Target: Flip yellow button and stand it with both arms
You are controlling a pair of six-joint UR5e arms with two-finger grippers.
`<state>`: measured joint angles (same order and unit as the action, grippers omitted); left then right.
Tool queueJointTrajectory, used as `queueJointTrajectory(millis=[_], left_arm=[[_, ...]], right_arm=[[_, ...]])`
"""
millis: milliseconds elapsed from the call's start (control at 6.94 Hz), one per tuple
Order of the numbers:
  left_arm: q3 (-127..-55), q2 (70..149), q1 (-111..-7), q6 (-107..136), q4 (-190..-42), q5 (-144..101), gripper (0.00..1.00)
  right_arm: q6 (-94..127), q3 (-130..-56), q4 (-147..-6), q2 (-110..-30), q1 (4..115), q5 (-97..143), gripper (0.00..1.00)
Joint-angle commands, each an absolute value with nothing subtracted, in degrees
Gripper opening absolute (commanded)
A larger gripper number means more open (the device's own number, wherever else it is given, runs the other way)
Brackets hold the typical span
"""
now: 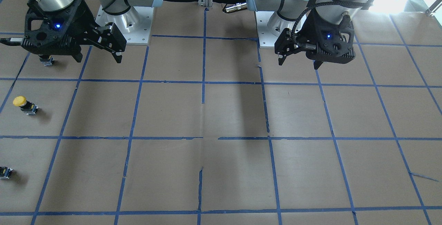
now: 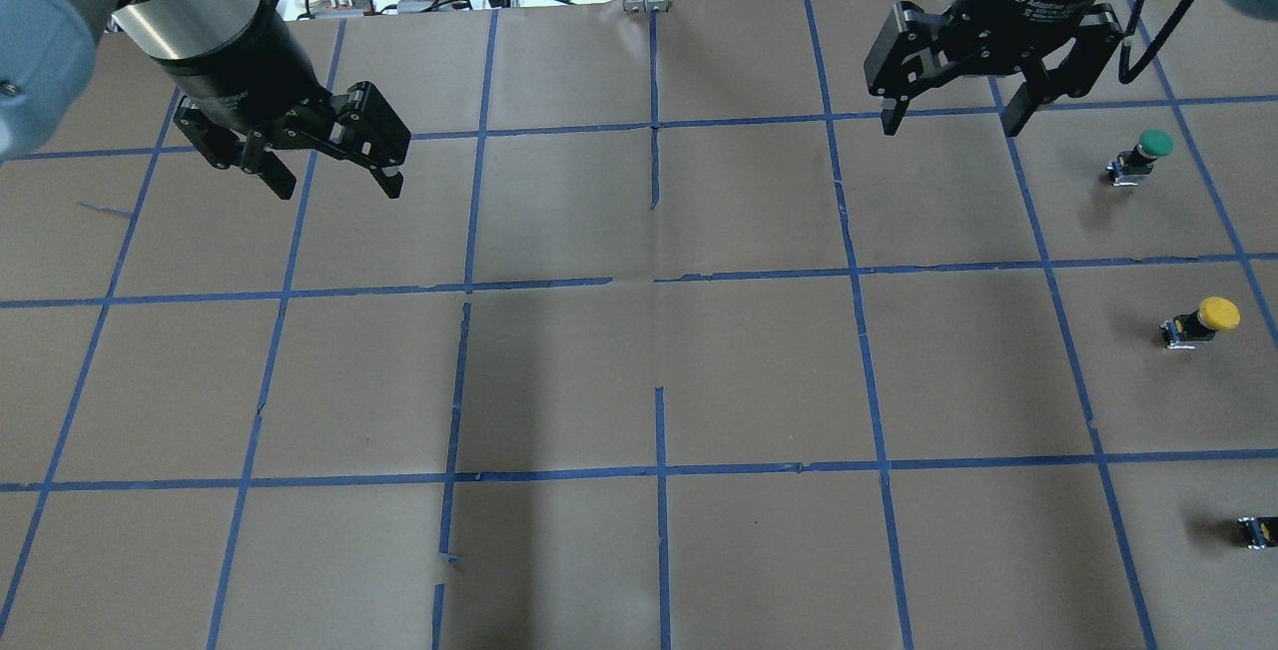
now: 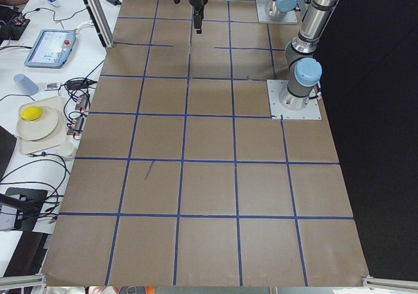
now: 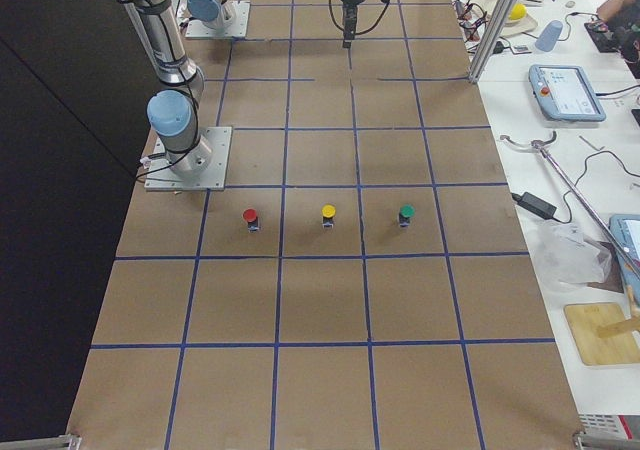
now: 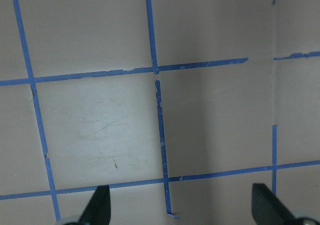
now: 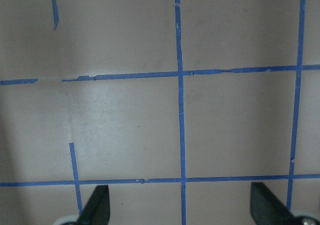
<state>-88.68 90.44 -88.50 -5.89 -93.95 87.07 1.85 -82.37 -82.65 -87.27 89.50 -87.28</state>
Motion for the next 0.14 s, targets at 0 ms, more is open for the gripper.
queueJointTrajectory(millis=[0], left_arm=[[-88.68, 90.44, -88.51, -5.89, -93.96, 87.01, 1.0]], right_arm=[[2.2, -82.27, -82.53, -87.19, 89.56, -87.19, 1.0]])
